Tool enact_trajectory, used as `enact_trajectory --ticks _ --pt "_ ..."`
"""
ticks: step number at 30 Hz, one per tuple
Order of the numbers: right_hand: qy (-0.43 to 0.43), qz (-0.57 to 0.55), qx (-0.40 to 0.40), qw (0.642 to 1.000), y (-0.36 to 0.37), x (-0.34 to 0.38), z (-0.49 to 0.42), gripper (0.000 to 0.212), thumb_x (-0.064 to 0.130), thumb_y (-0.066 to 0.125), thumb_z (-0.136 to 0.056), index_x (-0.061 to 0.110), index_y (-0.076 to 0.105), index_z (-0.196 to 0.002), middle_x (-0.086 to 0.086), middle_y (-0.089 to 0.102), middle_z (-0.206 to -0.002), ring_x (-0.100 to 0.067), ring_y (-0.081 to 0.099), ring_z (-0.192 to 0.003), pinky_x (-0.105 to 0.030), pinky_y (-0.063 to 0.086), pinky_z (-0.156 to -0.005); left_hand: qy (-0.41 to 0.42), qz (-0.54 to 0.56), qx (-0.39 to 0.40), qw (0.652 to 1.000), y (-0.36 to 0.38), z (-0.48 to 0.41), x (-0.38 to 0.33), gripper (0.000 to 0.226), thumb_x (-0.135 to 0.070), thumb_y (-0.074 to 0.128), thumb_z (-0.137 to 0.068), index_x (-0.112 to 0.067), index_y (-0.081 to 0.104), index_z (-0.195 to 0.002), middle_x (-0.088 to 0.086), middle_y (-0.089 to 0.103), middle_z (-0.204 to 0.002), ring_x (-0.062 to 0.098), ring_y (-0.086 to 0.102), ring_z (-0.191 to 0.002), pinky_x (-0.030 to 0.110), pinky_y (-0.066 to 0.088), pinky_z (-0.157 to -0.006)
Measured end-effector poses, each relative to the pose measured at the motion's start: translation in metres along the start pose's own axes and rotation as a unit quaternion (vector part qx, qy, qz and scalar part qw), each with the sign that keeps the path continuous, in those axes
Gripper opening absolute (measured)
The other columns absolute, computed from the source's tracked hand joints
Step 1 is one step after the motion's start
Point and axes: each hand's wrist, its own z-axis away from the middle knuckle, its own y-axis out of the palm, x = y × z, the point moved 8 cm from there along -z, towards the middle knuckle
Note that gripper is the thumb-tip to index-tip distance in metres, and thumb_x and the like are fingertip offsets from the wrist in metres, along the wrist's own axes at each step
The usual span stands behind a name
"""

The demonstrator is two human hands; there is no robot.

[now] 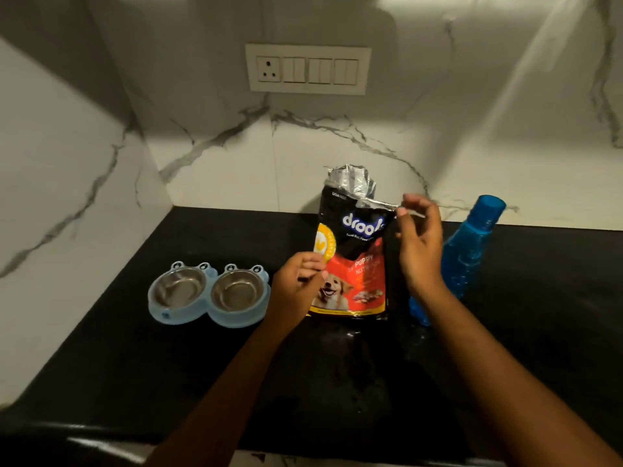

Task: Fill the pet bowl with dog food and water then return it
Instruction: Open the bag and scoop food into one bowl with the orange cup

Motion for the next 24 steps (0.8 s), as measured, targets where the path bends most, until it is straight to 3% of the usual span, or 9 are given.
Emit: enact_trajectory --ticks 3,6,8,11,13,16,19,21,24 --pt "-0.006 0.052 0.106 0.993 0.024 0.016 -0.019 0.017 0.016 0.052 -0.103 0.013 0.066 -0.112 0.010 0.067 -0.105 0.013 0.061 -0.090 -0.011 0.046 -0.079 0.027 0.013 0.001 1.000 -0.009 -0.024 -0.024 0.019 -0.010 0.070 -0.089 -0.016 0.066 -0.107 0.001 0.071 -0.094 0.009 0.069 -0.081 0.025 0.056 -0.073" --pt "-0.028 0.144 0.196 0.969 0.034 0.017 -0.020 0.007 0.019 0.065 -0.096 0.021 0.071 -0.094 0.008 0.071 -0.090 -0.003 0.066 -0.087 -0.027 0.053 -0.078 0.013 0.090 0.000 0.996 -0.009 -0.044 -0.054 0.016 -0.023 0.069 -0.092 -0.011 0.062 -0.101 0.012 0.069 -0.076 0.027 0.069 -0.061 0.040 0.058 -0.061" --pt "-0.032 0.164 0.235 0.958 0.035 0.019 -0.015 0.012 0.017 0.071 -0.091 0.029 0.070 -0.088 0.011 0.072 -0.086 -0.007 0.067 -0.085 -0.034 0.055 -0.081 -0.006 0.107 -0.010 0.994 -0.007 -0.058 -0.075 0.027 -0.034 0.067 -0.092 -0.010 0.056 -0.098 0.019 0.066 -0.066 0.033 0.065 -0.049 0.037 0.054 -0.049" --pt "-0.034 0.165 0.308 0.936 0.038 0.035 0.003 0.015 0.019 0.075 -0.087 0.034 0.071 -0.089 0.011 0.074 -0.086 -0.006 0.069 -0.085 -0.033 0.055 -0.083 -0.027 0.079 -0.021 0.996 -0.003 -0.073 -0.101 0.041 -0.042 0.072 -0.086 -0.007 0.052 -0.097 0.020 0.062 -0.059 0.031 0.060 -0.038 0.031 0.048 -0.040" --pt "-0.053 0.200 0.343 0.916 0.037 0.045 0.017 0.008 0.033 0.075 -0.084 0.033 0.075 -0.092 0.011 0.075 -0.091 -0.005 0.070 -0.090 -0.036 0.056 -0.085 -0.048 0.033 0.007 0.998 0.004 -0.079 -0.107 0.042 -0.039 0.075 -0.085 -0.009 0.050 -0.100 0.014 0.061 -0.056 0.025 0.057 -0.033 0.026 0.044 -0.034" --pt "-0.040 0.206 0.408 0.889 0.032 0.056 0.034 0.037 0.050 0.068 -0.085 0.018 0.078 -0.100 0.004 0.077 -0.096 -0.014 0.073 -0.094 -0.042 0.059 -0.086 -0.054 -0.033 0.055 0.997 0.009 -0.074 -0.105 0.029 -0.020 0.070 -0.090 -0.010 0.049 -0.106 0.013 0.061 -0.058 0.020 0.055 -0.031 0.022 0.039 -0.031" --pt "0.018 0.188 0.430 0.883 0.025 0.055 0.030 0.042 0.045 0.058 -0.096 0.007 0.077 -0.095 -0.013 0.075 -0.091 -0.032 0.072 -0.089 -0.056 0.055 -0.086 -0.040 -0.004 0.052 0.998 0.000 -0.061 -0.100 0.023 -0.011 0.065 -0.092 -0.010 0.050 -0.109 0.015 0.061 -0.060 0.020 0.052 -0.030 0.023 0.037 -0.030" --pt "0.018 0.210 0.414 0.886 0.027 0.055 0.016 0.030 0.034 0.057 -0.100 0.015 0.078 -0.092 -0.009 0.077 -0.088 -0.027 0.073 -0.085 -0.056 0.055 -0.084 -0.038 0.033 0.042 0.998 -0.008 -0.052 -0.099 0.030 -0.012 0.066 -0.091 -0.012 0.046 -0.114 0.014 0.059 -0.059 0.019 0.051 -0.029 0.022 0.035 -0.030" --pt "-0.052 0.332 0.376 0.863 0.051 0.057 -0.015 0.019 0.038 0.061 -0.096 0.026 0.076 -0.095 0.006 0.076 -0.089 -0.015 0.072 -0.082 -0.049 0.059 -0.080 -0.037 0.052 0.027 0.998 -0.019 -0.043 -0.094 0.044 -0.007 0.065 -0.091 -0.016 0.041 -0.128 0.007 0.056 -0.052 0.018 0.049 -0.029 0.021 0.035 -0.029"
